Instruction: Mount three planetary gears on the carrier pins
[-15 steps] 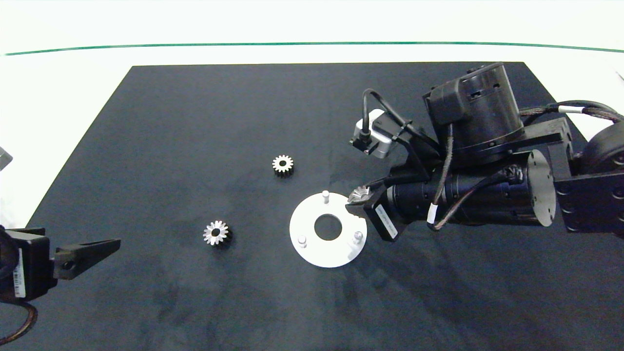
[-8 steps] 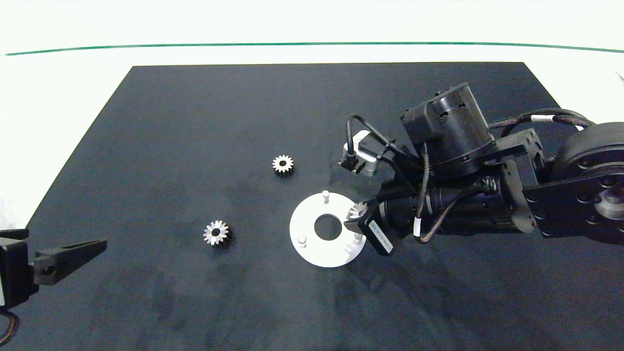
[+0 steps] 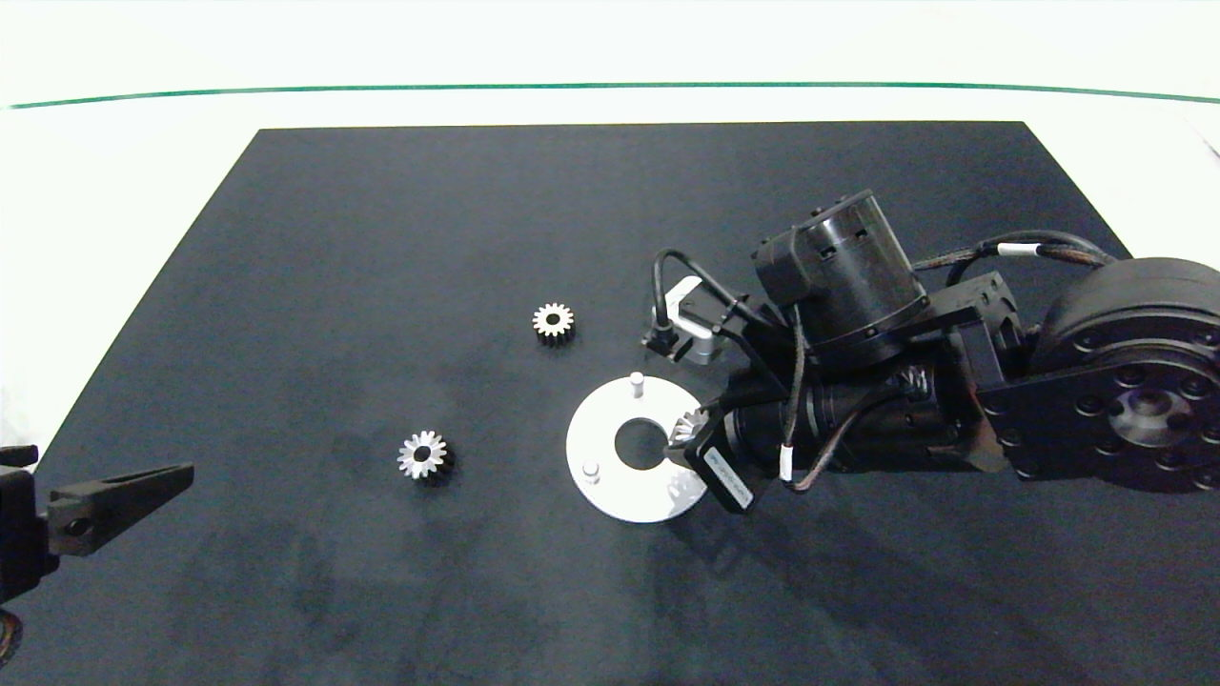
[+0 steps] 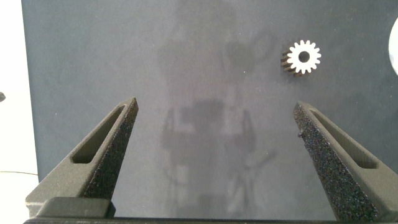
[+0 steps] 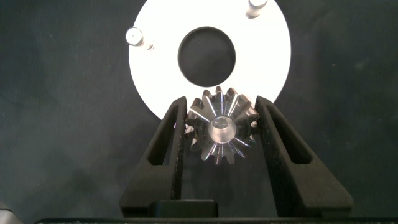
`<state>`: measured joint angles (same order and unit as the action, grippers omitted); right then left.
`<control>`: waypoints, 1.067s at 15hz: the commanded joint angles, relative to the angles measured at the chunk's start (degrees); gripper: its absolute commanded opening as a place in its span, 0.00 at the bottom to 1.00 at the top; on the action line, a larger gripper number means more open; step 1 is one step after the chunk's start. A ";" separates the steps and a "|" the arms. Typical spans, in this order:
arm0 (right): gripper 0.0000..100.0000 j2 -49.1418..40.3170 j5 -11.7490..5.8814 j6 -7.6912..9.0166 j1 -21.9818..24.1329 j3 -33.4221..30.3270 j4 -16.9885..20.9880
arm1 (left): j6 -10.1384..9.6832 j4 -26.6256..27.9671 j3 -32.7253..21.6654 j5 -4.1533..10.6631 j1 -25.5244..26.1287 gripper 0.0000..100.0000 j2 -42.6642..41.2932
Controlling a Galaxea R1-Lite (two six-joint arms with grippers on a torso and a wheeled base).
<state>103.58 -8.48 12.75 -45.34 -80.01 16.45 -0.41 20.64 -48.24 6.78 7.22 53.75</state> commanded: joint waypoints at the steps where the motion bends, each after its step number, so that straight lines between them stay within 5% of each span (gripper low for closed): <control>1: 0.04 0.92 -0.04 0.08 -0.10 -0.06 0.08 | -0.02 0.10 -0.01 0.08 0.08 1.00 -0.05; 16: 0.04 2.59 -0.66 -0.01 0.16 0.11 -0.10 | 0.06 0.02 0.25 -0.01 0.52 1.00 -0.49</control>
<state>105.88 -9.09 12.62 -45.25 -79.91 16.20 -0.27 20.53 -47.93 6.72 7.70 53.25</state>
